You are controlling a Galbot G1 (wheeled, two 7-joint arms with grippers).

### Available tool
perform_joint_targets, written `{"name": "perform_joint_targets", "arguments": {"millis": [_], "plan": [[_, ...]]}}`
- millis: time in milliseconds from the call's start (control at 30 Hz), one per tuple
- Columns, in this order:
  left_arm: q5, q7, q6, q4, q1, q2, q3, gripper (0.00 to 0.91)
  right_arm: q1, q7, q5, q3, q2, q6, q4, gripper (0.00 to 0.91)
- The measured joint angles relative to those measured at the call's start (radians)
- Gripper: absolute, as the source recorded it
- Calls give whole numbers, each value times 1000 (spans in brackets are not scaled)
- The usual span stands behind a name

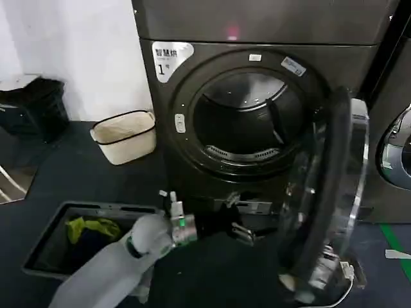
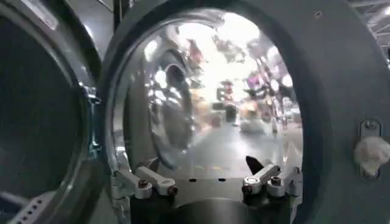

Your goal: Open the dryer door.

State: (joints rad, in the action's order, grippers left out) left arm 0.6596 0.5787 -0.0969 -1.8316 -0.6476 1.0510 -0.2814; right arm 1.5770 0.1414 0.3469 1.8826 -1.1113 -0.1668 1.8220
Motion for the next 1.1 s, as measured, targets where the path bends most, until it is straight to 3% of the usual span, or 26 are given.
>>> {"name": "perform_joint_targets", "arguments": {"millis": [367, 1100], "plan": [[-33, -21, 23, 84, 121, 123, -180, 907, 74, -149, 45, 180, -9, -78, 6, 907], [-128, -50, 41, 419, 309, 517, -305, 907, 117, -118, 56, 317, -17, -71, 3, 907]]}}
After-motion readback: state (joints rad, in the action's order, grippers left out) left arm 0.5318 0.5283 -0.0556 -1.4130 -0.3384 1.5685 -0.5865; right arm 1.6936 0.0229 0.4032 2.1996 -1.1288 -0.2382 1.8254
